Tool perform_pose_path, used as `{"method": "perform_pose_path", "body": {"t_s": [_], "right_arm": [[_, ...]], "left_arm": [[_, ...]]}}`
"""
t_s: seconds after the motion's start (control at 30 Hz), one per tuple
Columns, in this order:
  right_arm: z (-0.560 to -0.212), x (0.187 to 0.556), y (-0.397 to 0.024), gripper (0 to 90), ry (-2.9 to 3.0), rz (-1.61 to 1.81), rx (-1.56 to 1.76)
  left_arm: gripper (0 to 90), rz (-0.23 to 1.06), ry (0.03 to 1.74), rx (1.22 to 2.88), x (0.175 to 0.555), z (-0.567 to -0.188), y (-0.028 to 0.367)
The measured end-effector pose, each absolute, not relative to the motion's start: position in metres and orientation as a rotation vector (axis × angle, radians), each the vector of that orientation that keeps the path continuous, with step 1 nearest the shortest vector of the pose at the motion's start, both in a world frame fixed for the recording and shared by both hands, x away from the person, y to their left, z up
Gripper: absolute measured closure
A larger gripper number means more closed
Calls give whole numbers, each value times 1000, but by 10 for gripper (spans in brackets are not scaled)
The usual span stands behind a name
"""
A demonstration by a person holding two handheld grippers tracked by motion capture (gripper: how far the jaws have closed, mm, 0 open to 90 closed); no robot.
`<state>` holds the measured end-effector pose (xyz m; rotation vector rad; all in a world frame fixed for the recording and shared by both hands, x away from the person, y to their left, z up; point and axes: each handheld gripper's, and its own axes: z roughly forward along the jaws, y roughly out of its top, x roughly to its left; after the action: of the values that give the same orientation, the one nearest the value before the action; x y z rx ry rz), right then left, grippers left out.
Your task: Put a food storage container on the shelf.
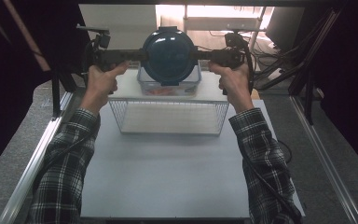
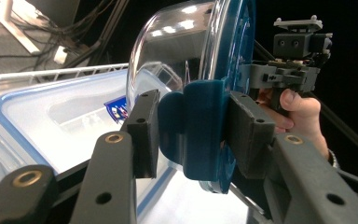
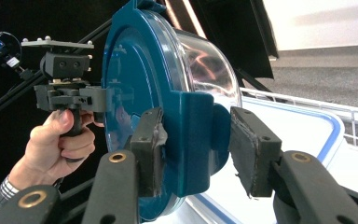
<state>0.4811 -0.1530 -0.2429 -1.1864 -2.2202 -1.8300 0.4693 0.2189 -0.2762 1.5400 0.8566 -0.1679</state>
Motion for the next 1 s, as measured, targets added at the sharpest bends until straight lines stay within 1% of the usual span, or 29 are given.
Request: {"method": "perform_pose_path", "body": {"t_s": [0.23, 0.33, 0.37, 0.4, 0.47, 0.6, 0.7, 0.73, 0.77, 0.8, 0.93, 1.0], "right_arm": [[-246, 485, -152, 538, -2199, -1869, -1220], [-247, 486, -152, 535, -2206, -1879, -1244], [-246, 486, -151, 545, -2216, -1883, -1257], [-245, 485, -150, 630, -2255, -1889, -1269], [-244, 483, -146, 616, -2338, -1877, -1302], [-248, 485, -145, 602, -2294, -1889, -1329], [-247, 484, -142, 612, -2315, -1880, -1358], [-247, 484, -141, 621, -2331, -1873, -1366], [-247, 483, -140, 638, -2339, -1886, -1364], [-246, 483, -139, 641, -2360, -1884, -1367], [-247, 482, -139, 646, -2355, -1902, -1378], [-248, 481, -139, 644, -2342, -1918, -1389]], "left_arm": [[545, -81, 841, 1555, 470, -276, 216], [538, -72, 847, 1553, 471, -276, 215], [535, -66, 849, 1554, 471, -276, 214], [520, -57, 869, 1554, 471, -275, 212], [486, -85, 904, 1534, 476, -278, 212], [471, -106, 919, 1496, 483, -284, 214], [443, -31, 978, 1518, 484, -283, 212], [438, -9, 972, 1516, 483, -282, 212], [444, 19, 974, 1530, 483, -280, 210], [449, 35, 979, 1534, 482, -278, 210], [461, 168, 999, 1566, 473, -271, 203], [489, 221, 995, 1574, 469, -268, 200]]}}
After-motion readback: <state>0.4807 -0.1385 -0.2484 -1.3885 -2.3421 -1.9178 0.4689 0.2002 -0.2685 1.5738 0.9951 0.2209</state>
